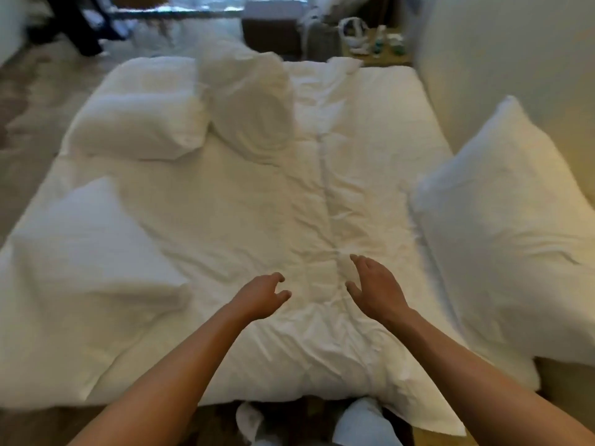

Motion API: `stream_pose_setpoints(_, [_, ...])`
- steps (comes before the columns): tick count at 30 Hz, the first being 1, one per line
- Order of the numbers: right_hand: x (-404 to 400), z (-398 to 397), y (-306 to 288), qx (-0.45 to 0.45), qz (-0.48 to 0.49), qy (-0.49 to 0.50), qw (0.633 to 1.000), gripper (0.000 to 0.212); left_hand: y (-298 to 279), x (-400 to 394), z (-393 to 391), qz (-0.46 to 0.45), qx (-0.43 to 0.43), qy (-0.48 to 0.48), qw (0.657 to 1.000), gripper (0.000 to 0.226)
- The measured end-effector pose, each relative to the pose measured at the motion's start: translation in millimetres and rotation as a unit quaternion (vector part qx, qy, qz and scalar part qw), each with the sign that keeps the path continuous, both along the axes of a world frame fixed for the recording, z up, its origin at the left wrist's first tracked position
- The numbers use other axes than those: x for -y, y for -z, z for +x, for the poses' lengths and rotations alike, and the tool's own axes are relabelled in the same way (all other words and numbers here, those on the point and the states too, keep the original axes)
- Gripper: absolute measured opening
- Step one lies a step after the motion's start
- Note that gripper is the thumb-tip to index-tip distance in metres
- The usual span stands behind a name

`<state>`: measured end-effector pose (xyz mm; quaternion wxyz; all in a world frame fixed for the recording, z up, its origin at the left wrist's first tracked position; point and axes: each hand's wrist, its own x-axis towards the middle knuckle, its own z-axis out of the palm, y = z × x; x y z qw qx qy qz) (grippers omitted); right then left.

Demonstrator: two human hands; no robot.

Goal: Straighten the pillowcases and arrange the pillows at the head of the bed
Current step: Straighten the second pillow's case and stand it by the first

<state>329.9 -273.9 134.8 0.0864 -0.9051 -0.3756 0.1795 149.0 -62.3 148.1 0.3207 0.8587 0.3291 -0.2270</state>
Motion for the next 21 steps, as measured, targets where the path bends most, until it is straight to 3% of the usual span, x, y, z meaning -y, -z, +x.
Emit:
stream_pose_setpoints(5, [-117.9,-126.0,-6.0,-0.025,-0.003,-0.142,0.989,0.068,3.4,-64.4,-187.5,0.003,-0.041,-0.132,0.99,0.057])
stream_pose_setpoints(10, [-207.0,-221.3,-11.0,-0.031,-0.013,-0.257,0.966,0.069,3.3,-108.5,-316.4,0.015,-0.037,-0.253,0.967,0.059])
stream_pose_setpoints(15, [-282.0,-277.5,-9.0,-0.021,-0.018,-0.337,0.941,0.069,5.4,-145.3,-389.1,0.031,-0.024,-0.346,0.938,0.06])
stream_pose_setpoints(21, [-374.8,-309.4,9.4,-0.027,-0.014,-0.365,0.931,0.068,9.6,-205.6,-425.1,0.037,-0.042,-0.401,0.915,0.059])
